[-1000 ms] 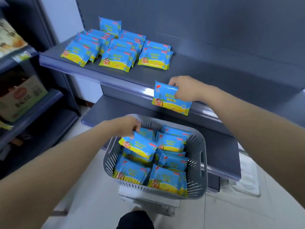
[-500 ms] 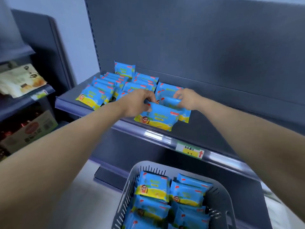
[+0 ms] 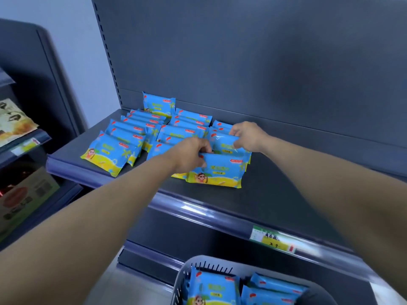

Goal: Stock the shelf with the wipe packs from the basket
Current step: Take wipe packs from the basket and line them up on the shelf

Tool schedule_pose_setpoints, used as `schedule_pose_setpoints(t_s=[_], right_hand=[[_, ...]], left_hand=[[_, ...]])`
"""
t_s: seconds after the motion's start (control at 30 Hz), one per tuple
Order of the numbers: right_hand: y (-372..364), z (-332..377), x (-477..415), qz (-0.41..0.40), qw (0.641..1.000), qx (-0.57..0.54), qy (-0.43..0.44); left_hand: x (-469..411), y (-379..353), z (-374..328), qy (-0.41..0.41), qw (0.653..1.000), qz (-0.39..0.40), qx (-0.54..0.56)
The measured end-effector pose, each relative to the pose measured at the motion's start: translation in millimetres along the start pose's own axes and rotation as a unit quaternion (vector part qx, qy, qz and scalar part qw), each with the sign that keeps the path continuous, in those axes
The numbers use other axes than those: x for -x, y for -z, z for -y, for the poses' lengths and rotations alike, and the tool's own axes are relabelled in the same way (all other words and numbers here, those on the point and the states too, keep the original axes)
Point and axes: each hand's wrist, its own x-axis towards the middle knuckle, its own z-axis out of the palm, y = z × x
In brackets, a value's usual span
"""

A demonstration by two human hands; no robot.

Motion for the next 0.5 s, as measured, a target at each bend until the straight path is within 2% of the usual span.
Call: schedule_pose_setpoints(t_s=[0.13, 0.3, 0.5], right_hand=[[2, -6, 3, -0.008, 1.000, -0.029, 0.002], [9, -4, 21, -0.081, 0.997, -0.002, 0.010], [13, -5, 49, -0.129, 0.987, 0.082, 0.043]], left_hand=[[-19, -9, 1, -0.012, 0.995, 0.021, -0.092], [-46, -17, -2, -0.040, 0.970, 0.000, -0.241], [-50, -23, 0, -0.056, 0.965, -0.027, -0.256]])
